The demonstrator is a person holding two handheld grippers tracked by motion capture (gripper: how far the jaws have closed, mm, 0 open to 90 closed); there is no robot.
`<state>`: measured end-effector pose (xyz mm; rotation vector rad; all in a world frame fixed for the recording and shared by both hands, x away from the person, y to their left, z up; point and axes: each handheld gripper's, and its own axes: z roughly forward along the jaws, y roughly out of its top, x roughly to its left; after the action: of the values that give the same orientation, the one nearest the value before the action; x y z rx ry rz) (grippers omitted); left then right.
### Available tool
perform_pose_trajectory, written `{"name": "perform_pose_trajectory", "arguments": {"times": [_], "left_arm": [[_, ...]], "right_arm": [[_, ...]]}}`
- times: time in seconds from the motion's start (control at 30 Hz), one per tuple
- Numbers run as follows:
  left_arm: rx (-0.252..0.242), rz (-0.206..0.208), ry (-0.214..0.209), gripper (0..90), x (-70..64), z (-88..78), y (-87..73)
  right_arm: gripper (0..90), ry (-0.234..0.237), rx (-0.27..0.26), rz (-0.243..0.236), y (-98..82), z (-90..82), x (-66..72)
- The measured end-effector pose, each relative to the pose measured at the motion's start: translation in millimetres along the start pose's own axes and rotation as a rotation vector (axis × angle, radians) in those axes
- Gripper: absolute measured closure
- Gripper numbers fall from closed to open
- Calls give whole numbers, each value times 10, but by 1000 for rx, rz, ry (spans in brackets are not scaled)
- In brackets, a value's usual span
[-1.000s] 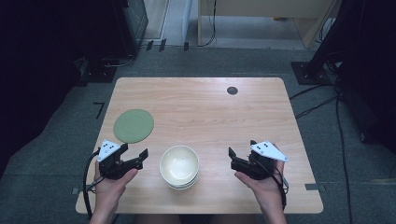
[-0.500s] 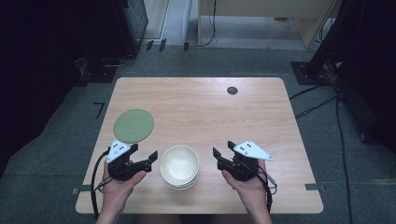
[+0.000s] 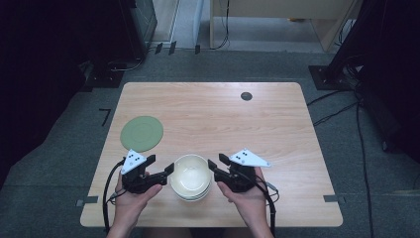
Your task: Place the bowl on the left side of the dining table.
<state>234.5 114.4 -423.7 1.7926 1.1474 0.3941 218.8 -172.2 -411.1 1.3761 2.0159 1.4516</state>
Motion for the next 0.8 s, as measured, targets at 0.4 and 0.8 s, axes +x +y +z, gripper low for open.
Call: {"name": "perform_pose_trajectory", "arguments": {"times": [0.4, 0.8], "left_arm": [[51, 58, -7, 323, -110, 90, -44], [65, 42, 2, 376, -60, 106, -64]], "right_arm": [[653, -97, 155, -34, -115, 375, 179], [840, -170, 136, -139, -167, 478, 279]]}}
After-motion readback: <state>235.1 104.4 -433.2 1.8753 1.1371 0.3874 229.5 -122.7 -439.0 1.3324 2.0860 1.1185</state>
